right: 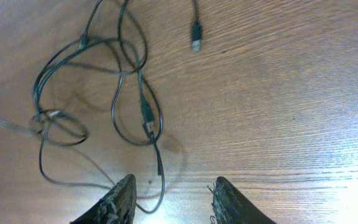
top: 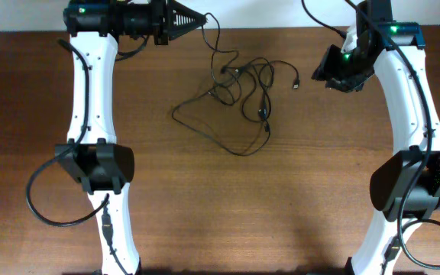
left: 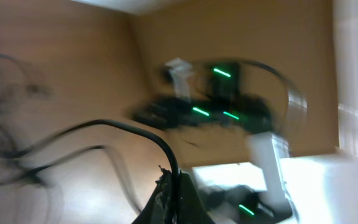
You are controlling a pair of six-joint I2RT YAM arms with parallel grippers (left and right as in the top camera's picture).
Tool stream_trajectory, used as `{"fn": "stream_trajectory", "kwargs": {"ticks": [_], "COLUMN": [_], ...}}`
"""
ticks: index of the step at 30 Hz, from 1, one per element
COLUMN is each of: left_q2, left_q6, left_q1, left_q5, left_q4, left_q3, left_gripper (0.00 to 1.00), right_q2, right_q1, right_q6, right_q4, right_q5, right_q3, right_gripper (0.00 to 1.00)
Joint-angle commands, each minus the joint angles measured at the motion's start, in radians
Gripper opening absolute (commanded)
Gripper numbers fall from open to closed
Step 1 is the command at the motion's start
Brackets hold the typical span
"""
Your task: Untangle cables
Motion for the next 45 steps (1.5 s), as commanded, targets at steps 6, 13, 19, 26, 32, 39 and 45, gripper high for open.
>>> {"fn": "stream_trajectory", "kwargs": {"ticks": [6, 13, 19, 26, 32, 39, 45], "left_q2": [-0.446, -0.576, -0.576, -0.575, -0.571, -0.532, -0.430], "left_q6": [0.232, 0.230, 0.231, 0.231, 0.231, 0.232, 0.232], "left_q1": [-0.019, -0.020, -0.018, -0.018, -0.018, -0.018, 0.002], "left_q5": [-1.024, -0.932, -0.930, -0.930, -0.953, -1.299, -1.445], "left_q4": [-0.169, -0.179, -0.179, -0.187, -0.213, -0.221, -0.223], "left_q3": [0.032, 0.032, 0.032, 0.032, 0.027, -0.097, -0.140], "left_gripper": [0.00, 0.00, 0.00, 0.00, 0.00, 0.00, 0.00], "right_q2": [0.002, -0.016, 0.038, 0.186, 0.224, -0.206, -0.362], "right_q1": [0.037, 0.267, 0.440, 0.542, 0.547, 0.245, -0.136], "right_q6": [-0.188, -0.099, -0.044, -0.043, -0.042, -0.056, -0.195], "right_q4": [-0.034, 0.127, 0.239, 0.510, 0.514, 0.170, -0.043], "right_q5": [-0.284, -0.348, -0.127, -0.079, -0.016, -0.135, -0.350], "right_q3": [0.002, 0.006, 0.005, 0.004, 0.004, 0.004, 0.004], "right_gripper": [0.50, 0.59, 0.66, 0.55, 0.04, 0.04, 0.04]}}
